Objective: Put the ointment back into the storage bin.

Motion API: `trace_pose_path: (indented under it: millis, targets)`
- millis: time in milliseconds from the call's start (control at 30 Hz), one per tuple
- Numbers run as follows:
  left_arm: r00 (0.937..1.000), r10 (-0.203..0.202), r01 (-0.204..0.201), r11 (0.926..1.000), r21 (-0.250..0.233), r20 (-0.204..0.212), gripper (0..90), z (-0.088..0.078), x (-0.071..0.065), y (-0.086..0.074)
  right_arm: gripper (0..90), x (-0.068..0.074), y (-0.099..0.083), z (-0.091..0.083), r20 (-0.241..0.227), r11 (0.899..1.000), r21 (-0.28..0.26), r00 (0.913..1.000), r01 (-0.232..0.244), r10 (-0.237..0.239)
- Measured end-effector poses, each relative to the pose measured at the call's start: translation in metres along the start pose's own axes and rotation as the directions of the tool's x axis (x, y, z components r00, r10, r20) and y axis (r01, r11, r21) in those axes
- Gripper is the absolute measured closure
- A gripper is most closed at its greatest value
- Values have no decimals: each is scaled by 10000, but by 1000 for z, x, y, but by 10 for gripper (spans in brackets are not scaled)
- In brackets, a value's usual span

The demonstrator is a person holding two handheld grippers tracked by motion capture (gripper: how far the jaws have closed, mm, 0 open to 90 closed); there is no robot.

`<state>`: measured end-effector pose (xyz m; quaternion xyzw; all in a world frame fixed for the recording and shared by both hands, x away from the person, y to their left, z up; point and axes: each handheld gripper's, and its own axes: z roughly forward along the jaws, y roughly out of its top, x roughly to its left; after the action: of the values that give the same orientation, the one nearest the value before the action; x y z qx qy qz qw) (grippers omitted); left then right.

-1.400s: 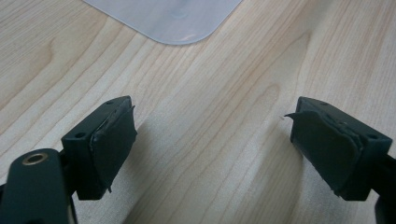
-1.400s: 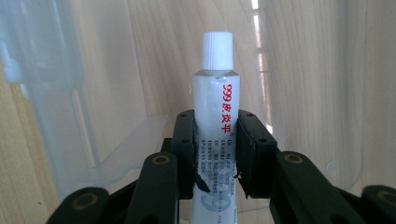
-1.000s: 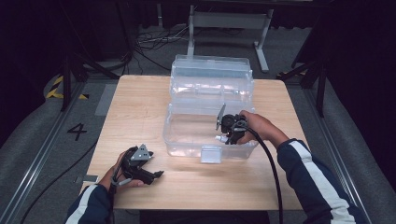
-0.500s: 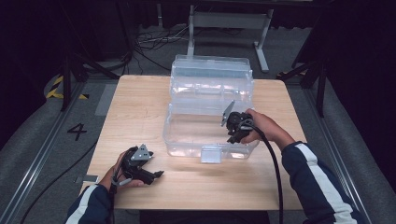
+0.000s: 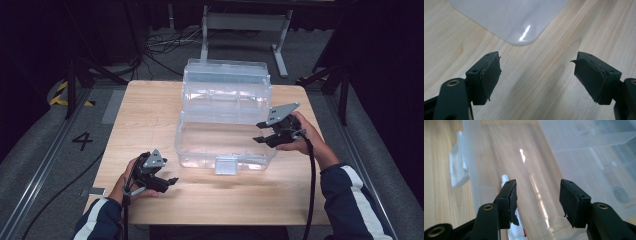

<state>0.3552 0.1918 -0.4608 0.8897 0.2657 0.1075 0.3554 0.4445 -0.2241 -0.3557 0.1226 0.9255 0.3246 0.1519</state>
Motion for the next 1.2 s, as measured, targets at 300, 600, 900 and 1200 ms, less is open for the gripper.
trace_pose_path:
  millis: [300, 600, 900, 1200]
  targets:
    - [9957, 511, -592, 9925, -1069, -777, 298, -24, -15, 30, 474, -9, 1, -27, 960, 9940, -1091, 9954, 46, 60]
    - [9889, 1338, -1402, 9843, -1072, -646, 303, -33, -26, 61, 454, -25, 18, -36, 1586, 9904, -1379, 9872, 37, 184]
    - [9756, 2183, -2187, 9757, -150, -239, 325, -11, -27, 85, 452, -35, 31, -35, 1930, 9910, -1336, 9806, -94, 353]
    - [9725, 2325, -2331, 9700, 692, 160, 353, 7, -22, 100, 452, -59, 51, -19, 2335, 9975, -629, 9713, -321, 460]
